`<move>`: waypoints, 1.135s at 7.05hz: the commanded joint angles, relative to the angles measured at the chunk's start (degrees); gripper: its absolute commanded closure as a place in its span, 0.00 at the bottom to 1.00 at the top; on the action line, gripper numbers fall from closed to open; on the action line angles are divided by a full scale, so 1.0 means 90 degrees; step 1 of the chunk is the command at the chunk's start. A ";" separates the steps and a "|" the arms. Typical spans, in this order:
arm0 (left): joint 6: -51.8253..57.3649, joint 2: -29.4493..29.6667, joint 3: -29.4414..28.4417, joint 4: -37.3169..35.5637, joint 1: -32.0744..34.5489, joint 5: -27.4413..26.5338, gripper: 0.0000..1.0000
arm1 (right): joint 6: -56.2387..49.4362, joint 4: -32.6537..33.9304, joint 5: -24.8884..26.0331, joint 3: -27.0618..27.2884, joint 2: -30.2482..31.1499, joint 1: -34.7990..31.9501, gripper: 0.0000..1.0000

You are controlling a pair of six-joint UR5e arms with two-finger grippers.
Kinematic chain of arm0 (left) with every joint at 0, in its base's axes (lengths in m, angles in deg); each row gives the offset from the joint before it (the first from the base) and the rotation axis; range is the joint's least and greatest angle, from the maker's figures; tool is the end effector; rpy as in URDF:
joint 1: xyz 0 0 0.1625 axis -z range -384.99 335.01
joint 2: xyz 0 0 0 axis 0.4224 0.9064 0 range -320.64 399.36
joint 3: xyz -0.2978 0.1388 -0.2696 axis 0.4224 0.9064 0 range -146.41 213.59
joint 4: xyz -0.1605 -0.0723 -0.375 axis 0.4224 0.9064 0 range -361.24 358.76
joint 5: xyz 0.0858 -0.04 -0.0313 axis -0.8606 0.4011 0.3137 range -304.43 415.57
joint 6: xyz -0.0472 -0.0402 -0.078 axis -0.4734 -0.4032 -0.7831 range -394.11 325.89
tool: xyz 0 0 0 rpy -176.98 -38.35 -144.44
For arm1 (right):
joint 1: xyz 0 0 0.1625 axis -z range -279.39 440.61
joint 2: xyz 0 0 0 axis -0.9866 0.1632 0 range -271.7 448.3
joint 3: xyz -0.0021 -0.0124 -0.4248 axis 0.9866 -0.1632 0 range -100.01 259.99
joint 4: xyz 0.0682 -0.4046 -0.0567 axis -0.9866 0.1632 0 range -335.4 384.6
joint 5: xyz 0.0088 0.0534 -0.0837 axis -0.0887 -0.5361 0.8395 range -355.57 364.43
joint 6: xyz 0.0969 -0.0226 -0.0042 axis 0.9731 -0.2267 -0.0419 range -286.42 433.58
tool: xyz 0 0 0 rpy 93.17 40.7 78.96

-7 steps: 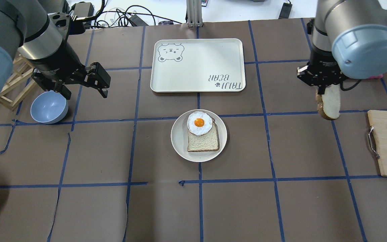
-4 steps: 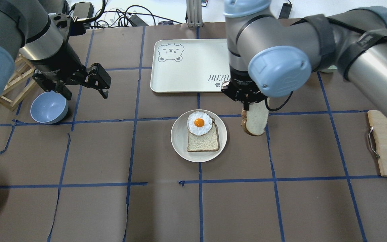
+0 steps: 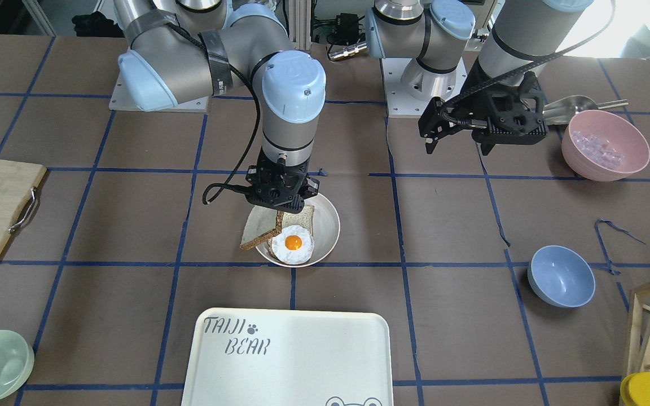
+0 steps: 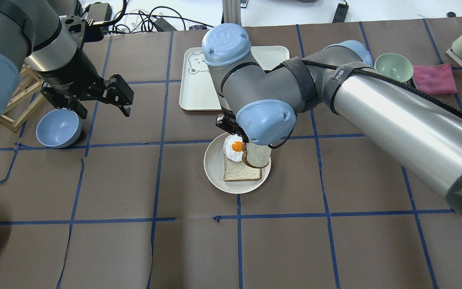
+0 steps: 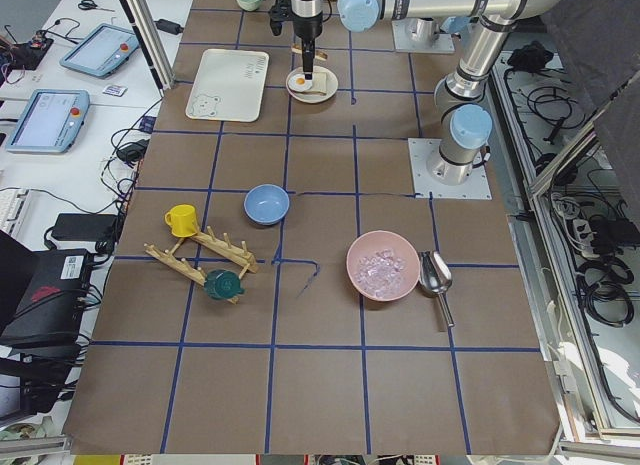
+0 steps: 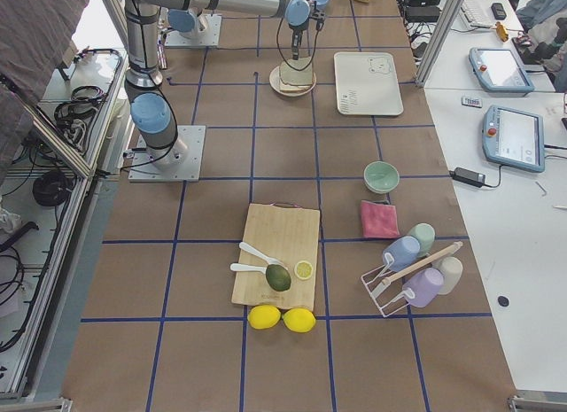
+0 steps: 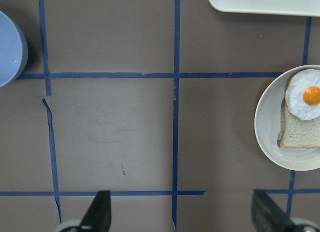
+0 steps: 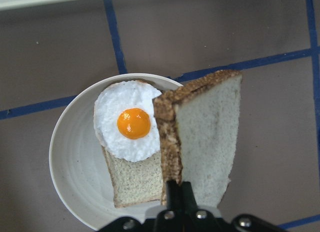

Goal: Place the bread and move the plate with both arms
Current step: 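Lower the bread slice onto the egg and open the right gripper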

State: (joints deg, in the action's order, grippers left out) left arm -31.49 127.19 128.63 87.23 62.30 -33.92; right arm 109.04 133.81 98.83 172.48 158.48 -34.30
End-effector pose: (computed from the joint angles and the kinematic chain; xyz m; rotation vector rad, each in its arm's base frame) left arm -0.1117 -0.4787 0.4657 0.0027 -3.1314 -0.0358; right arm 0.3671 -0.4923 0.3089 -0.2771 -3.0352 -0.0126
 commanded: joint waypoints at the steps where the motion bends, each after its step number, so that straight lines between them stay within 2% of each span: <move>1: -0.0008 -0.0003 0.0006 -0.0006 -0.0001 -0.0027 0.00 | -0.0149 0.0326 -0.0011 0.0006 -0.0336 -0.0112 1.00; 2: -0.0076 -0.0128 -0.0042 0.0003 0.0009 -0.0018 0.00 | -0.0112 0.0297 -0.0010 0.0035 -0.0336 -0.0161 1.00; 5: -0.0067 0.0055 -0.0003 -0.0005 -0.0001 -0.0135 0.00 | -0.0180 0.0248 -0.0020 0.0045 -0.0356 -0.0288 1.00; 8: -0.0009 0.0008 -0.0013 -0.0036 -0.0001 -0.0164 0.00 | -0.0288 0.0520 -0.0214 0.0434 -0.0365 -0.0347 1.00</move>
State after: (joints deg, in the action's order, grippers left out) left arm -31.61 127.46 128.52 86.98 62.29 -35.26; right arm 106.52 137.56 98.00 175.02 155.25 -37.27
